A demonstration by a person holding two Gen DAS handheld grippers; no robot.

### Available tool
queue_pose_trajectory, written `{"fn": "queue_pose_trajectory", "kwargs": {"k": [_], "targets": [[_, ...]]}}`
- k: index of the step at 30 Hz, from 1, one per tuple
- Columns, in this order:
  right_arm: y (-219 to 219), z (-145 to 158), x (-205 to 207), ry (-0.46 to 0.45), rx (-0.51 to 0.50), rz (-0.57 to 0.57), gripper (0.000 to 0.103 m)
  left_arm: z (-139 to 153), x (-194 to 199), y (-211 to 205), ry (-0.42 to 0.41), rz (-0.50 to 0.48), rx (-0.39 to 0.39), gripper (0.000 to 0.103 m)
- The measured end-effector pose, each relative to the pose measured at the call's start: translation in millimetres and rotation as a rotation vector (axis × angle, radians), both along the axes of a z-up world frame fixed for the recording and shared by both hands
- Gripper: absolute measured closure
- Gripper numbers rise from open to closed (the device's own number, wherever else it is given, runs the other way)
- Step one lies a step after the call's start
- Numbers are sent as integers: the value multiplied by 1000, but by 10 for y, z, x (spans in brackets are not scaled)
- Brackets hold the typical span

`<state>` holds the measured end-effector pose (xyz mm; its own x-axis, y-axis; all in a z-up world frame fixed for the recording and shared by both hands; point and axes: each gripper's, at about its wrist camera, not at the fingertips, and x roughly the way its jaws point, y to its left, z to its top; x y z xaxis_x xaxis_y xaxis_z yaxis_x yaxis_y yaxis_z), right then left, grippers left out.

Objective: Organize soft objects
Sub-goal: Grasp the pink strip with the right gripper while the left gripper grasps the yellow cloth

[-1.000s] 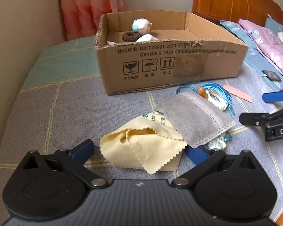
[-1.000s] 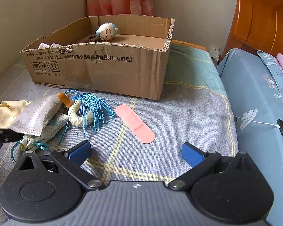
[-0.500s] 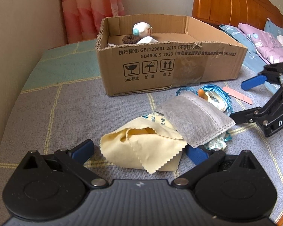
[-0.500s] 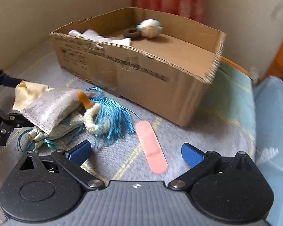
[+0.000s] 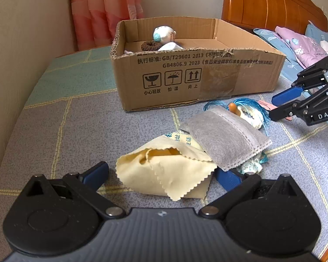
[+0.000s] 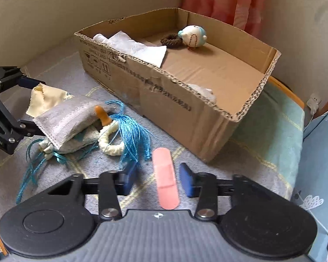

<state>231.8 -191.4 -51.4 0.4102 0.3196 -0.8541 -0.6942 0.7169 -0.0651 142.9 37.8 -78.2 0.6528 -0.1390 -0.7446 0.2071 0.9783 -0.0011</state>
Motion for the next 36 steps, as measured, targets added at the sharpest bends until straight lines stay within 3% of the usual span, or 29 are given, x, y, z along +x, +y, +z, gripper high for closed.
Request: {"fn": "queue_pose_trajectory", "kwargs": {"k": [6, 11, 22, 25, 29, 33, 36], "targets": [[39, 14, -80, -26, -42, -19, 81, 13, -3, -2, 4, -1, 6, 0], [37, 25, -208, -22, -78, -78, 81, 19, -16, 6, 1, -4, 14, 1], [-22, 50, -351, 26, -44, -130, 81, 91, -72, -46, -39, -55, 86, 8], [-16, 51, -335, 26, -37, -132, 81, 95, -52, -51, -26, -79, 64, 19], [-14, 45, -329, 23, -27, -135, 81, 119, -12, -41, -3, -89, -2, 50], [-22, 42, -335, 21, -20, -140, 81, 142, -26, -43, -6, -89, 1, 79], [-26, 43, -339, 20, -17, -143, 81, 165, -45, 18, -7, -65, -4, 83]]}}
